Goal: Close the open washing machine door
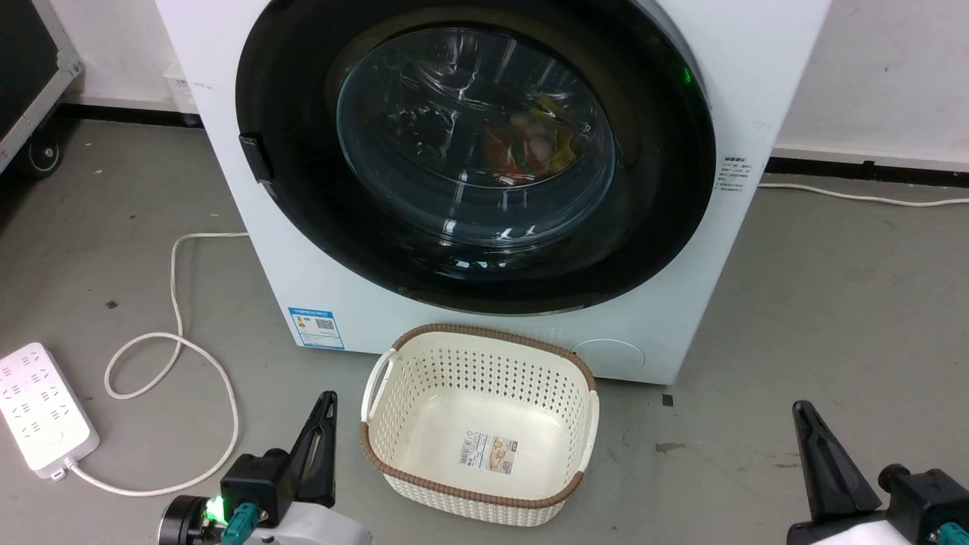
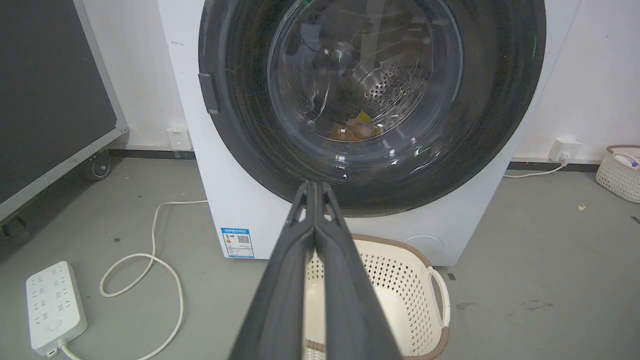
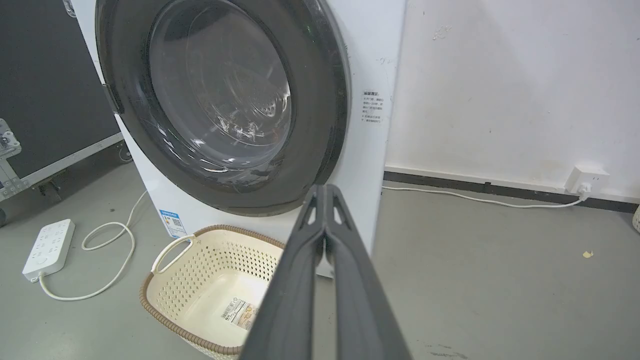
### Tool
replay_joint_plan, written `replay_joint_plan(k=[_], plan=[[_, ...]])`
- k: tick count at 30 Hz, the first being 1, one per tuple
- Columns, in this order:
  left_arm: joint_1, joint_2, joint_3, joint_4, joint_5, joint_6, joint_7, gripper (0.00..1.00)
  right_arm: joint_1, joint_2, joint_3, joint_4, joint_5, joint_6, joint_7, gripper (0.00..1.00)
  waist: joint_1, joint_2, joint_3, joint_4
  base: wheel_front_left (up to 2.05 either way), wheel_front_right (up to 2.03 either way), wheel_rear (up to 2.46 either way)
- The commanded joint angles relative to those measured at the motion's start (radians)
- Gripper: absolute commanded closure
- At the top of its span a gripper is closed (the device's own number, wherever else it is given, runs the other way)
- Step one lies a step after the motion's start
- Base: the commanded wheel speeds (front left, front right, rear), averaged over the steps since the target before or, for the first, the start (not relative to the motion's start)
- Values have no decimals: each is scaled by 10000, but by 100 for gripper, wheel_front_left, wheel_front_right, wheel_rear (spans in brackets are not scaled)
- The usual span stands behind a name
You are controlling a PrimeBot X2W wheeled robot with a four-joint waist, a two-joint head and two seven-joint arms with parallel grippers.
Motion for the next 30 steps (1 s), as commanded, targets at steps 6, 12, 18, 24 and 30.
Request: replay_joint_plan(k=[6,12,18,24,30], plan=[[-18,3,88,-140,92,58,165,100,-238,14,87,-55,-118,-2,162,100,-1,0,4,0,0,0,0],[-21,3,124,-204,129,77,267,100,-281,16,135,-64,-150,-3,265,100,-1,0,6,0,0,0,0],[-24,4,180,-306,188,107,430,100,-350,19,214,-77,-202,-3,429,100,-1,0,11,-1,0,0,0],[-27,4,223,-382,232,129,552,100,-401,21,272,-87,-240,-4,553,100,-1,0,14,-1,0,0,0],[-30,4,265,-458,276,152,674,100,-453,23,330,-97,-279,-4,675,100,-1,0,17,-1,0,0,0]])
